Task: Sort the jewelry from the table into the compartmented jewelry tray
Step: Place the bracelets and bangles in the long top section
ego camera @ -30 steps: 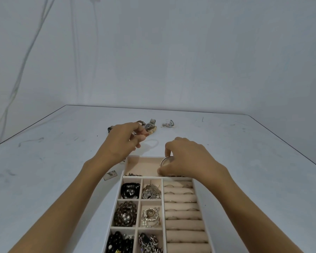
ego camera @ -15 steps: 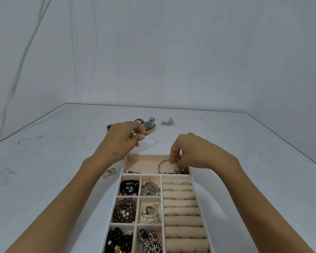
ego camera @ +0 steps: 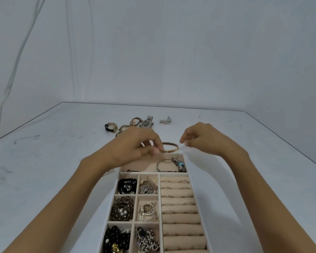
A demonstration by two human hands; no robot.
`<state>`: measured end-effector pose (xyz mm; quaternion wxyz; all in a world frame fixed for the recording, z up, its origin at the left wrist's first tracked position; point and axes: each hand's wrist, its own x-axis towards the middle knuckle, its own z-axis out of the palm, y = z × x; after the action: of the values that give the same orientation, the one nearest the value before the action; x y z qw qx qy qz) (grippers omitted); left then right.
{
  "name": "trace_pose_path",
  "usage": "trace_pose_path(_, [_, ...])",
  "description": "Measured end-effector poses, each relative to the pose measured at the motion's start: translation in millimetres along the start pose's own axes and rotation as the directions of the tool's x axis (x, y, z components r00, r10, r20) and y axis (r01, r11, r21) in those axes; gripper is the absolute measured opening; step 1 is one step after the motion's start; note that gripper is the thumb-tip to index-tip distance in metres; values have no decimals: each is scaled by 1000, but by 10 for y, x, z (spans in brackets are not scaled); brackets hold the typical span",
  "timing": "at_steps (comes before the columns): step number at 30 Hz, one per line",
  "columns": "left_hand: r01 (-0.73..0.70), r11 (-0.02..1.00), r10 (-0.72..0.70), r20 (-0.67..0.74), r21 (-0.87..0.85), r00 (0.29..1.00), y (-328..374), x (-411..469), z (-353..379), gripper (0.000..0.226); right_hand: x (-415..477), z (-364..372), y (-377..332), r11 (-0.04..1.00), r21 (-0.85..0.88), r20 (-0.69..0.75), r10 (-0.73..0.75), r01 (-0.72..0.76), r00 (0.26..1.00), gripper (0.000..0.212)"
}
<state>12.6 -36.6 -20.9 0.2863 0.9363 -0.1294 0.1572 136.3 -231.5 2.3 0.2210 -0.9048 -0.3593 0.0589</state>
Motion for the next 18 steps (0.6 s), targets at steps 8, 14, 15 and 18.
trace_pose_path(8, [-68, 985, 48, 131, 156, 990, -35, 20, 151, 9, 171, 364, 387, 982, -168, 198, 123, -90, 972, 53])
trace_pose_path(14, [-103, 986, 79, 173, 134, 982, -26, 20, 153, 8, 163, 603, 513, 958, -279, 98, 99, -68, 990, 57])
trace_pose_path(15, [-108, 986, 85, 179, 124, 980, -23, 22, 158, 8, 159, 624, 514, 956, -285, 76, 95, -70, 993, 57])
trace_pose_path(18, [-95, 991, 75, 193, 94, 978, -23, 20, 172, 8, 160, 655, 524, 951, -298, 34, 94, -80, 995, 57])
